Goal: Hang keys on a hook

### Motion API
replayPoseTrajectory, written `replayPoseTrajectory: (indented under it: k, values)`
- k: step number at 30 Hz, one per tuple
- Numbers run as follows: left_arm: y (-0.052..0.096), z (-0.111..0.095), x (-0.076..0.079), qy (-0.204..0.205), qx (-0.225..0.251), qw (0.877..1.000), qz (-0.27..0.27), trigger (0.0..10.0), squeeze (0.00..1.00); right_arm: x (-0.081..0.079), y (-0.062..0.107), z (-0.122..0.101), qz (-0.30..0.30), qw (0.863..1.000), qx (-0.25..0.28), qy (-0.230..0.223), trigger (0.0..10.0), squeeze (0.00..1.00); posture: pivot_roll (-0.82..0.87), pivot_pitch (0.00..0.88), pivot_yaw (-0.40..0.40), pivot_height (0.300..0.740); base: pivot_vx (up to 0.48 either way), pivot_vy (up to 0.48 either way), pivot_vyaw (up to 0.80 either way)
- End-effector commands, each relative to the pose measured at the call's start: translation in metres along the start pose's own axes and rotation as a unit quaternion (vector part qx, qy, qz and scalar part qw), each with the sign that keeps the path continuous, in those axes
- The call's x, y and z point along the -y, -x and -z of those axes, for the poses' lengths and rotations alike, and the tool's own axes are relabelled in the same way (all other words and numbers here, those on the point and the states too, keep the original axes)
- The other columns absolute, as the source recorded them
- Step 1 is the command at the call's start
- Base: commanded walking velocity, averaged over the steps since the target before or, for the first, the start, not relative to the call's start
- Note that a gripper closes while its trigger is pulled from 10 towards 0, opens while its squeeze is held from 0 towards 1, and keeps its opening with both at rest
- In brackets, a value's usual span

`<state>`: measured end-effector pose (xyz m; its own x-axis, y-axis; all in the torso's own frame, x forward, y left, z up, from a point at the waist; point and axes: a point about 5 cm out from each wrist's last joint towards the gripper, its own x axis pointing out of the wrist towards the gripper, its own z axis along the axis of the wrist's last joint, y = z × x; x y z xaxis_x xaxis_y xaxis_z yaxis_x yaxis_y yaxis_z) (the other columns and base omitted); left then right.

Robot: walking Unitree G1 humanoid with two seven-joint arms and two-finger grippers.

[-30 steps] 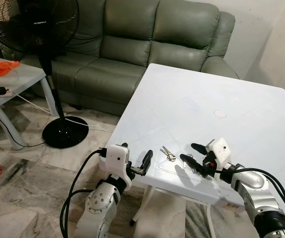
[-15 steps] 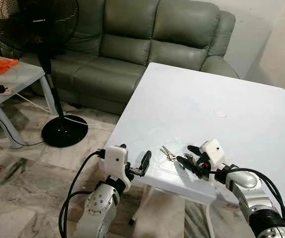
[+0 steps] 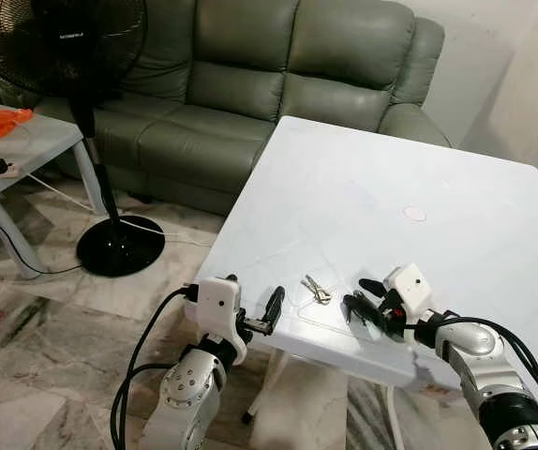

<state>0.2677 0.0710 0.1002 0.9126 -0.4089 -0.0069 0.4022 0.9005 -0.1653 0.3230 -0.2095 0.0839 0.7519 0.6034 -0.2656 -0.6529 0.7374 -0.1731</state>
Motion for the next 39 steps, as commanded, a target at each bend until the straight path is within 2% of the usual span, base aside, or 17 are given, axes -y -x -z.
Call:
replayPoseTrajectory:
  k: [1, 2, 4, 6, 7, 8, 9, 10, 16, 17, 27, 28, 29, 32, 33, 34, 39]
  values:
    - [-0.004, -0.005, 0.020, 0.031, 0.016, 0.999, 0.018, 10.0, 0.00, 0.009, 0.007, -0.001, 0.009, 1.000, -0.009, 0.007, 8.2, 0.00, 0.04, 0.082, -0.110, 0.740, 0.000, 0.000, 0.00]
    - [-0.004, -0.005, 0.020, 0.032, 0.016, 0.999, 0.018, 10.0, 0.00, 0.010, 0.009, 0.000, 0.002, 1.000, -0.005, 0.004, 2.5, 0.00, 0.04, 0.082, -0.110, 0.740, 0.000, 0.000, 0.00]
    - [-0.004, -0.005, 0.020, 0.032, 0.015, 0.999, 0.018, 10.0, 0.00, 0.012, 0.011, 0.001, 0.009, 1.000, -0.008, 0.008, 2.6, 0.00, 0.03, 0.082, -0.109, 0.740, 0.000, 0.000, 0.00]
    - [-0.004, -0.005, 0.021, 0.033, 0.014, 0.999, 0.018, 10.0, 0.00, 0.013, 0.012, 0.001, 0.010, 1.000, -0.010, 0.007, 7.3, 0.00, 0.03, 0.082, -0.107, 0.740, 0.000, 0.000, 0.00]
    - [-0.004, -0.005, 0.021, 0.033, 0.014, 0.999, 0.018, 10.0, 0.00, 0.013, 0.012, 0.001, 0.010, 1.000, -0.010, 0.007, 7.3, 0.00, 0.03, 0.082, -0.107, 0.740, 0.000, 0.000, 0.00]
    - [-0.005, -0.005, 0.021, 0.033, 0.014, 0.999, 0.019, 10.0, 0.00, 0.014, 0.013, 0.000, 0.010, 1.000, -0.006, 0.003, 5.4, 0.00, 0.03, 0.082, -0.105, 0.740, 0.000, 0.000, 0.00]
    - [-0.005, -0.005, 0.021, 0.033, 0.014, 0.999, 0.019, 10.0, 0.00, 0.015, 0.013, 0.000, 0.011, 1.000, -0.005, 0.002, 5.4, 0.00, 0.03, 0.082, -0.105, 0.740, 0.000, 0.000, 0.00]
    - [-0.005, -0.005, 0.021, 0.033, 0.014, 0.999, 0.020, 10.0, 0.00, 0.015, 0.013, 0.000, 0.011, 1.000, 0.000, -0.001, 1.8, 0.00, 0.03, 0.080, -0.103, 0.740, 0.000, 0.000, 0.00]
    - [-0.005, -0.005, 0.022, 0.033, 0.015, 0.999, 0.020, 10.0, 0.00, 0.015, 0.013, 0.000, 0.013, 1.000, 0.004, -0.002, 0.0, 0.00, 0.03, 0.082, -0.104, 0.740, 0.000, 0.000, 0.00]
    - [-0.005, -0.005, 0.022, 0.033, 0.015, 0.999, 0.020, 10.0, 0.00, 0.015, 0.013, 0.000, 0.015, 1.000, 0.001, -0.004, 10.0, 0.00, 0.03, 0.082, -0.103, 0.740, 0.000, 0.000, 0.00]
    - [-0.005, -0.005, 0.023, 0.034, 0.015, 0.999, 0.019, 10.0, 0.00, 0.017, 0.011, -0.001, 0.014, 0.999, 0.007, -0.034, 10.0, 0.00, 0.04, 0.077, -0.105, 0.740, 0.000, 0.000, 0.00]
    - [-0.005, -0.005, 0.023, 0.034, 0.015, 0.999, 0.019, 10.0, 0.00, 0.017, 0.012, -0.001, 0.015, 0.999, 0.006, -0.030, 10.0, 0.96, 0.04, 0.076, -0.106, 0.740, 0.000, 0.000, 0.00]
    - [-0.005, -0.005, 0.023, 0.034, 0.015, 0.999, 0.019, 10.0, 0.00, 0.019, 0.011, -0.001, 0.027, 0.999, -0.001, -0.024, 10.0, 1.00, 0.04, 0.074, -0.107, 0.740, 0.000, 0.000, 0.00]
    - [-0.005, -0.005, 0.024, 0.035, 0.016, 0.999, 0.020, 10.0, 0.00, 0.019, 0.012, -0.002, 0.020, 1.000, 0.001, -0.020, 10.0, 1.00, 0.04, 0.075, -0.106, 0.740, 0.000, 0.000, 0.00]
    - [-0.005, -0.005, 0.024, 0.036, 0.016, 0.999, 0.020, 10.0, 0.00, 0.019, 0.013, -0.002, 0.016, 1.000, 0.001, -0.018, 10.0, 0.19, 0.04, 0.074, -0.106, 0.740, 0.000, 0.000, 0.00]
    - [-0.005, -0.005, 0.024, 0.036, 0.016, 0.999, 0.020, 10.0, 0.00, 0.019, 0.014, -0.001, 0.005, 1.000, -0.001, -0.021, 10.0, 0.00, 0.04, 0.072, -0.106, 0.740, 0.000, 0.000, 0.00]
    - [-0.005, -0.005, 0.025, 0.037, 0.015, 0.999, 0.021, 10.0, 0.00, 0.021, 0.017, -0.001, 0.002, 1.000, -0.007, -0.013, 10.0, 0.00, 0.04, 0.068, -0.104, 0.740, 0.000, 0.000, 0.00]
